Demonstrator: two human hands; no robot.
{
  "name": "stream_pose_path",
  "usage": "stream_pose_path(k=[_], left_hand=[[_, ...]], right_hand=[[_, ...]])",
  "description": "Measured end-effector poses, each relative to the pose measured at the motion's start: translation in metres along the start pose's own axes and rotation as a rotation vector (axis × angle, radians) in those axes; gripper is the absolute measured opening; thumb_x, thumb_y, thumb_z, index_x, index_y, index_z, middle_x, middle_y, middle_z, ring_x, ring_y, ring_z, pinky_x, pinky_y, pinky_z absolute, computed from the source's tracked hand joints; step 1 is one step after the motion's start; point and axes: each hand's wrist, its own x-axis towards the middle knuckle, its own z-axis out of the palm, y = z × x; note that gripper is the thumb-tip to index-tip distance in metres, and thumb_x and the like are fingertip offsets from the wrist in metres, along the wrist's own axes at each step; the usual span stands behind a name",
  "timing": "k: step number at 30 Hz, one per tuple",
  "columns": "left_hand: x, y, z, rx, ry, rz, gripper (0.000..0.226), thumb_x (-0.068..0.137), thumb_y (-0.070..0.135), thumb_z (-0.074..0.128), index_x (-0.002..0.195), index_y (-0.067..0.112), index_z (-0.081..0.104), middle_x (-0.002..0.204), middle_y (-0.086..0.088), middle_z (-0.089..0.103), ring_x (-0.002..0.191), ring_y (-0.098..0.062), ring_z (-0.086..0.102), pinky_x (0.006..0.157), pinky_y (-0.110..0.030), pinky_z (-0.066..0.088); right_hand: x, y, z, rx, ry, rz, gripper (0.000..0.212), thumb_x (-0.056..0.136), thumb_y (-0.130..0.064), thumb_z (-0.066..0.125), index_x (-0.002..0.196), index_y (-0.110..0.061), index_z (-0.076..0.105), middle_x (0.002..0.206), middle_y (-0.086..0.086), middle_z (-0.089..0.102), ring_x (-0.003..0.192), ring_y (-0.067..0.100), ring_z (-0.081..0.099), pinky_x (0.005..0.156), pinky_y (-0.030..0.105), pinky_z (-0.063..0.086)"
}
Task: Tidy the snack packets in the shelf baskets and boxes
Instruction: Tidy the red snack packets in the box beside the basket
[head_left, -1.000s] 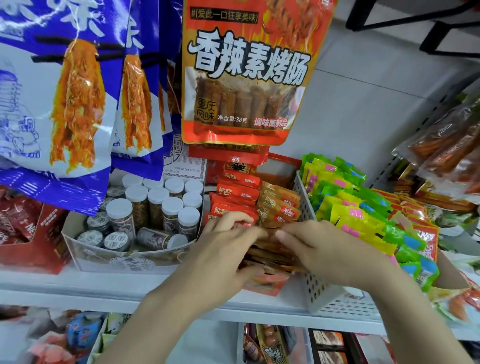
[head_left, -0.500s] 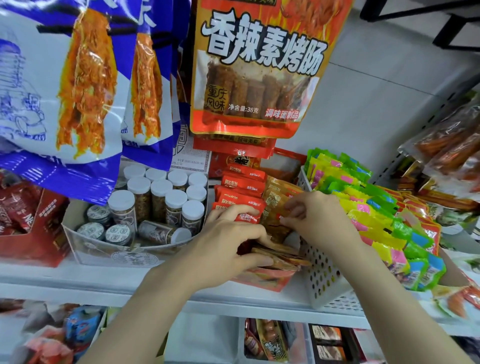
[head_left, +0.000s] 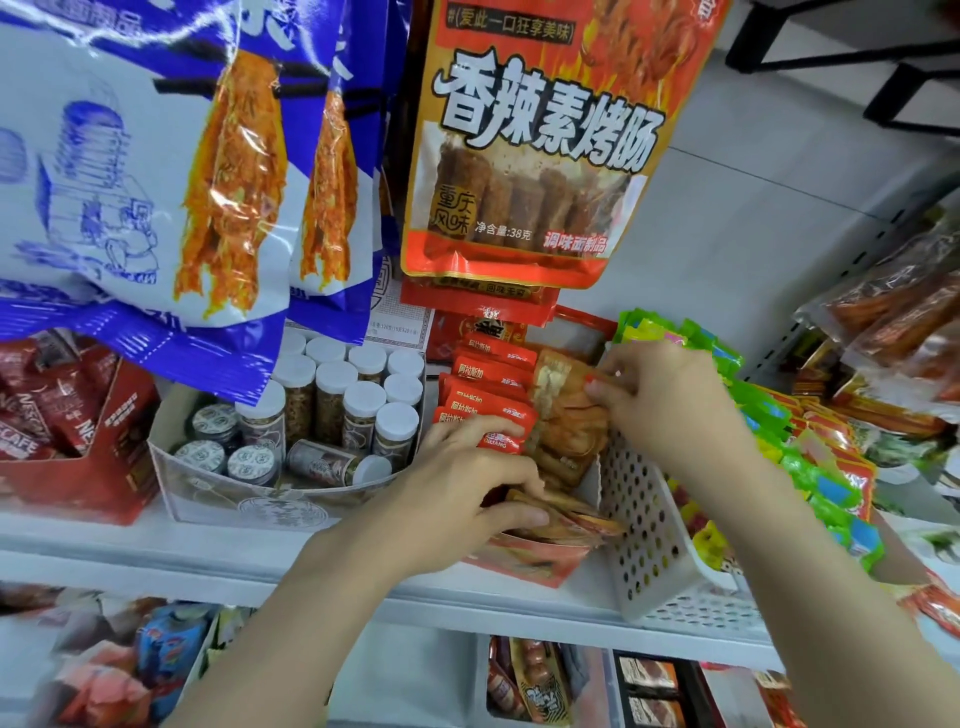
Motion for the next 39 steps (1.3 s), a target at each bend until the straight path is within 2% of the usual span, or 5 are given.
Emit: stream_pose_path(k=[9, 16, 23, 34, 39], left_hand=[[0.000, 0.007, 0.000, 0.054, 0.086, 0.124, 0.057, 0.069, 0.082, 0.053, 0.101, 0.039, 0.073, 0.123, 0.032, 0.057, 0.132, 0.007, 0.027, 0.110, -0.024, 0.023], [0.010, 0.025, -0.005, -0.449, 0.398, 0.021, 0.029, 0.083, 0.045, 0.069, 0.101, 0.024, 0.061, 0.100, 0.009, 0.065, 0.096, -0.008, 0.065, 0.083, -0.025, 0.055], [0.017, 0.037, -0.002, -0.806, 0.255, -0.126, 0.019, 0.080, 0.027, 0.075, 0.098, 0.024, 0.073, 0.089, 0.003, 0.077, 0.081, -0.011, 0.072, 0.070, -0.015, 0.052], [0.015, 0.049, -0.007, -0.947, 0.234, -0.114, 0.008, 0.075, 0.027, 0.070, 0.075, 0.026, 0.078, 0.077, 0.000, 0.076, 0.071, -0.009, 0.072, 0.064, -0.014, 0.053], [0.016, 0.058, -0.018, -1.699, -0.177, -0.251, 0.076, 0.086, 0.072, 0.040, 0.114, 0.009, 0.073, 0.126, -0.018, 0.065, 0.115, -0.031, 0.064, 0.090, -0.043, 0.056]], right_hand=[[-0.020, 0.018, -0.045, 0.301, 0.018, 0.073, 0.012, 0.076, -0.032, 0.082, 0.075, -0.037, 0.071, 0.076, -0.007, 0.074, 0.077, 0.005, 0.070, 0.085, 0.033, 0.056], [-0.018, 0.035, -0.052, 0.491, 0.112, 0.068, 0.010, 0.071, -0.035, 0.083, 0.078, -0.031, 0.076, 0.068, -0.008, 0.073, 0.066, 0.004, 0.070, 0.070, 0.022, 0.057], [-0.014, 0.026, -0.052, 0.981, 0.041, 0.102, 0.010, 0.078, -0.013, 0.078, 0.087, -0.010, 0.075, 0.070, 0.004, 0.074, 0.056, 0.005, 0.067, 0.056, 0.012, 0.052], [-0.009, 0.035, -0.047, 1.046, 0.048, 0.187, 0.013, 0.085, -0.013, 0.071, 0.095, -0.005, 0.074, 0.080, 0.007, 0.076, 0.066, 0.012, 0.067, 0.064, 0.020, 0.059], [-0.010, 0.031, -0.047, 1.329, -0.151, 0.108, 0.014, 0.082, -0.020, 0.066, 0.090, -0.010, 0.073, 0.079, 0.000, 0.072, 0.075, 0.009, 0.064, 0.071, 0.021, 0.056]])
